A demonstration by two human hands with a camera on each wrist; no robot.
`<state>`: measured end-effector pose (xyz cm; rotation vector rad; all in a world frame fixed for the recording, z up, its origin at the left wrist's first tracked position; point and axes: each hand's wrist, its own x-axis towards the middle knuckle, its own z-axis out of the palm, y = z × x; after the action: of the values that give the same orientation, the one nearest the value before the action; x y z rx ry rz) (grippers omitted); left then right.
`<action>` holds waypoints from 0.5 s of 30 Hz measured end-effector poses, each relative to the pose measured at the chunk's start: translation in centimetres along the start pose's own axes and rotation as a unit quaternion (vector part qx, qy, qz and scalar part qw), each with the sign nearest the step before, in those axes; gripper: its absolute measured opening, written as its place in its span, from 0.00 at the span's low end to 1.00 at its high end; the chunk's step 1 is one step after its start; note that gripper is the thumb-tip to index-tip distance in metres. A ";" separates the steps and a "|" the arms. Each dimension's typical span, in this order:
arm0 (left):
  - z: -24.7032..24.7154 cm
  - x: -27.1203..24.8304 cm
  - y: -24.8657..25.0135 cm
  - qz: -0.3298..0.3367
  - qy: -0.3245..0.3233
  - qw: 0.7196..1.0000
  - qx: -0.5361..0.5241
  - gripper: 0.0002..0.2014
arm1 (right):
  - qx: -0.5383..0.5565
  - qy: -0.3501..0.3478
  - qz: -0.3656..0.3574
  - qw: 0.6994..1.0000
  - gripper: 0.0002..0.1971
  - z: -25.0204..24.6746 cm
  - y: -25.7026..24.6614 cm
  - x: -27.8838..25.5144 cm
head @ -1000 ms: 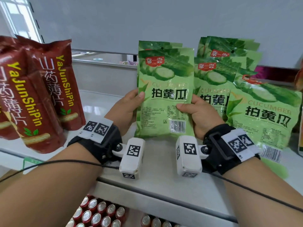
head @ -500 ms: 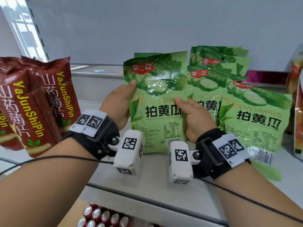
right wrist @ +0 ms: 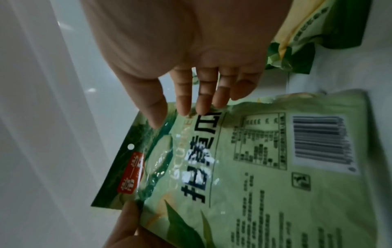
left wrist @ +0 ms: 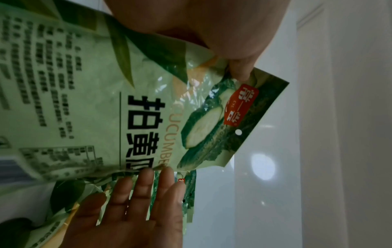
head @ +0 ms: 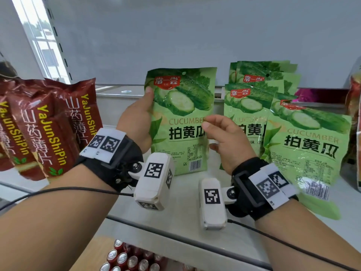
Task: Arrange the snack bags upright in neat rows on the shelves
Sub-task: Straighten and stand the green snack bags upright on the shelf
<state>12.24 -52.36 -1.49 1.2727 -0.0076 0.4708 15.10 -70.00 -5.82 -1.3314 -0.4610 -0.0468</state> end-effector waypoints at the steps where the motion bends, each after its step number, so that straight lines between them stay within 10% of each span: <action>1: 0.2 -0.3 0.3 -0.014 -0.020 1.000 -0.020 0.18 | -0.004 -0.012 -0.005 1.000 0.06 0.1 -0.2 -0.2; 8: 2.0 -3.5 1.0 0.014 -0.173 0.984 0.048 0.17 | 0.060 -0.155 -0.049 0.985 0.45 1.1 -1.0 -1.2; 11: 2.4 -4.0 1.0 0.013 -0.202 0.978 0.056 0.21 | 0.062 -0.101 -0.068 0.991 0.29 1.2 -1.1 -1.5; 13: 2.6 -4.1 0.9 0.042 -0.148 0.986 0.068 0.16 | 0.031 -0.028 -0.063 0.997 0.09 0.6 -1.1 -1.2; 15: 2.4 -3.8 0.7 0.085 -0.052 0.989 0.107 0.08 | 0.048 -0.010 -0.045 0.998 0.08 0.1 -0.9 -0.9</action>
<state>9.21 -55.68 -1.11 1.5135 -0.1588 0.5628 13.96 -70.31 -5.34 -1.2179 -0.5333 -0.0842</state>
